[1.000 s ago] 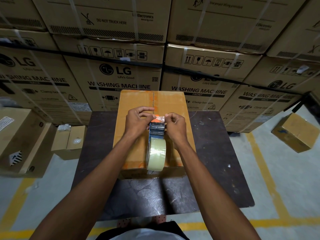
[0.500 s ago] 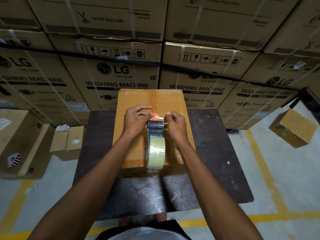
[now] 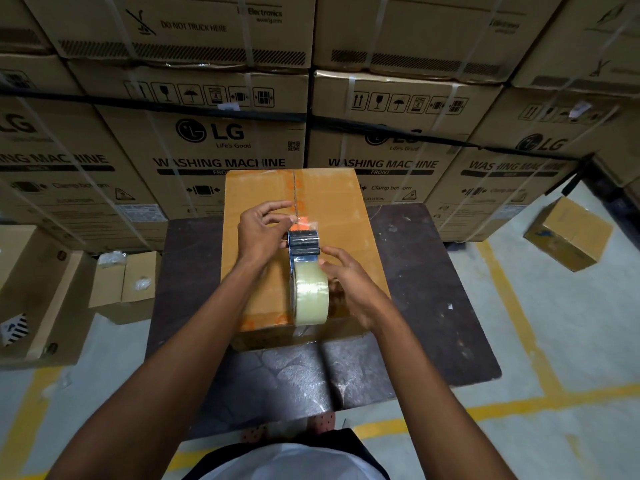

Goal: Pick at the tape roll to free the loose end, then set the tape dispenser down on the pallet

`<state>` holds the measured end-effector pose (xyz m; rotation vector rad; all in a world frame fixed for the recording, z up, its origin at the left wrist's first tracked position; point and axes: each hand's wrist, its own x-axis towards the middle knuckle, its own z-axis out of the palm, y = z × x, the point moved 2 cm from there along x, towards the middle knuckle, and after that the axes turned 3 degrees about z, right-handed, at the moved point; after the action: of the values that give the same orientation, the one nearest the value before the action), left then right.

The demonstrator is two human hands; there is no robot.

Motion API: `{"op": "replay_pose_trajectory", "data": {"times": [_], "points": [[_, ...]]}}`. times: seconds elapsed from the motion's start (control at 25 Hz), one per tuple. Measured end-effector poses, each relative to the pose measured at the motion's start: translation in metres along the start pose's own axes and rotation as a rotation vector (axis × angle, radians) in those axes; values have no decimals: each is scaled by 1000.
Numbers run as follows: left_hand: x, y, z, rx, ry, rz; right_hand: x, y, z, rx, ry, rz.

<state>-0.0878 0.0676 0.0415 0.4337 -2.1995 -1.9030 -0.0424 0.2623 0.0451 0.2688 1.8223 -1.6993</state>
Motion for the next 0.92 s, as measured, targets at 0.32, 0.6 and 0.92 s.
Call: {"op": "replay_pose_trajectory", "data": {"times": [0.32,0.6,0.92], "points": [[0,3,1,-20,-50,-18,2,9,4,171,-204,99],[-2,8,1,-17,-93,-4,3,14,1,134,-219,52],[-6,-1,17,-191,-34,-58,-7,14,-35,190,-94,14]]}}
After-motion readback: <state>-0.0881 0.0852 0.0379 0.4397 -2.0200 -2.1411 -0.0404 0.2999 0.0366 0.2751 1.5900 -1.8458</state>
